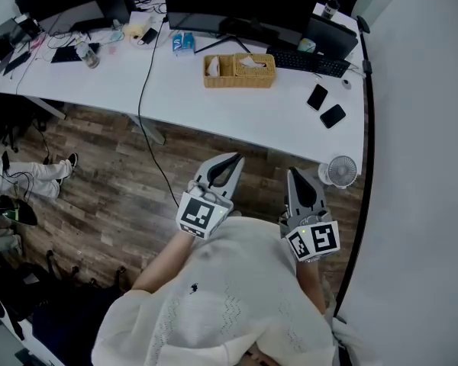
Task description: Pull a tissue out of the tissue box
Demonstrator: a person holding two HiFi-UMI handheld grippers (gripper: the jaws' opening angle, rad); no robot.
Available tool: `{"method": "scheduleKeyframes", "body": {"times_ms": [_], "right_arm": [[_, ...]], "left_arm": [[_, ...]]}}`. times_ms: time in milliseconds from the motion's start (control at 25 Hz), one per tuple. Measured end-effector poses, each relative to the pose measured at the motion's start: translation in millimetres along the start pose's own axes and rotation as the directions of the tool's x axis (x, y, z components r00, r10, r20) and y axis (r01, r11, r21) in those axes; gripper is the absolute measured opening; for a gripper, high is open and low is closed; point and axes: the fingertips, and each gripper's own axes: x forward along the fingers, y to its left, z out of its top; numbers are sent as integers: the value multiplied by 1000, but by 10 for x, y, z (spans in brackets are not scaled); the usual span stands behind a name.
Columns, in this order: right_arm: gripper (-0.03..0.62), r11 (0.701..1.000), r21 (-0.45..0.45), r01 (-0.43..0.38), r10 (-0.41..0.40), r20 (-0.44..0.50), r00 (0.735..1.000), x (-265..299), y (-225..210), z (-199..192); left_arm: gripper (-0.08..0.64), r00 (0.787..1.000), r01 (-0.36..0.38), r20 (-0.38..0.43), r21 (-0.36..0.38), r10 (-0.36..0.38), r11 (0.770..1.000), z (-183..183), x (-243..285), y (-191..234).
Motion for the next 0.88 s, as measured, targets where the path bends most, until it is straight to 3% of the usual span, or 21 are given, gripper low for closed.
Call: {"method": "scheduleKeyframes", "body": {"times_ms": [640, 880], "right_arm": [[2, 999, -49, -4, 4, -13, 1000, 60, -121, -31], [2, 998, -52, 33, -34, -7, 999, 219, -341, -12]], "left_arm": [[23, 999, 4, -45, 2, -4, 1000, -124, 199, 39], [23, 998, 36, -53, 20, -34, 999, -159, 465, 199]]}}
